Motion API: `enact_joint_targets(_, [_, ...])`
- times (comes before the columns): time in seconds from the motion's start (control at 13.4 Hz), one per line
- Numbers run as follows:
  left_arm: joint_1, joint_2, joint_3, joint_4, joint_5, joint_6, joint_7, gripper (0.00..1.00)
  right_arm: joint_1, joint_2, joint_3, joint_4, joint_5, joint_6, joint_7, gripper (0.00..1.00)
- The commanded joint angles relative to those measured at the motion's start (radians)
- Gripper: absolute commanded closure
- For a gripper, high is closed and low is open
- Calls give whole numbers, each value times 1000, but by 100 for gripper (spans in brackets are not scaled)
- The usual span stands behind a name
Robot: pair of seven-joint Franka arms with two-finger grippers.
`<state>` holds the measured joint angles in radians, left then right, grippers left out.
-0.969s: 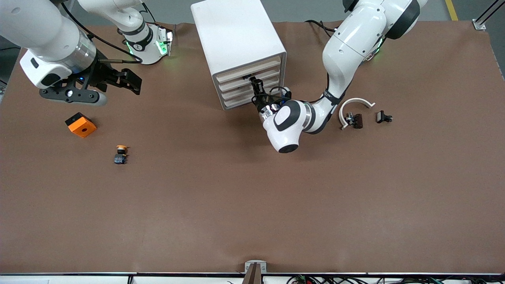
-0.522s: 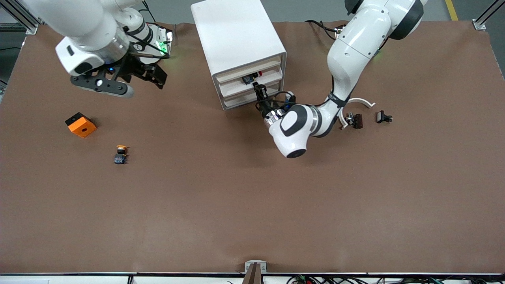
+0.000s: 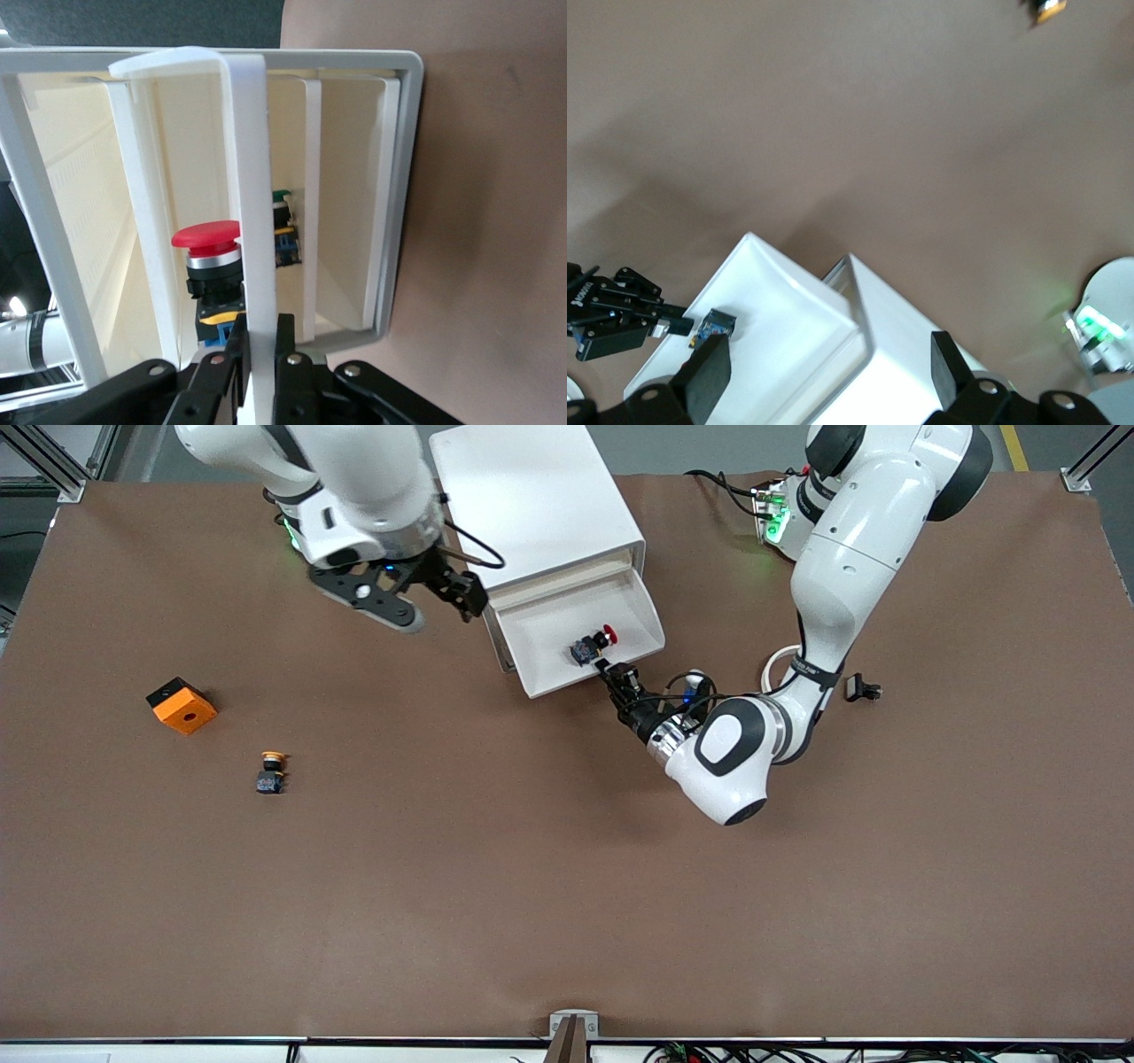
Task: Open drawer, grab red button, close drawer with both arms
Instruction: 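Pull the drawer open with the left gripper while the right gripper approaches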
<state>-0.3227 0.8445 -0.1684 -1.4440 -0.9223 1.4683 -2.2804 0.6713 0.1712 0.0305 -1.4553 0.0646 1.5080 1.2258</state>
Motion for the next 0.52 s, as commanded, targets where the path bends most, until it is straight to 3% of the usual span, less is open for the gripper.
enact_joint_targets(0.0, [45, 8, 6, 51, -12, -14, -2, 100, 88, 62, -11, 18, 4, 43, 168, 0])
enact_joint_targets(0.15, [57, 15, 27, 69, -12, -11, 8, 100, 126, 96, -11, 18, 6, 99, 243, 0])
enact_joint_targets(0.22, [57, 15, 39, 71, -10, 3, 18, 95, 142, 114, -11, 18, 6, 121, 264, 0])
enact_joint_targets(0.3, [57, 15, 50, 71, -10, 9, 30, 85, 161, 137, -11, 18, 6, 141, 277, 0])
enact_joint_targets(0.45, [57, 7, 55, 82, -9, 7, 39, 46, 200, 178, -11, 19, 6, 204, 293, 0])
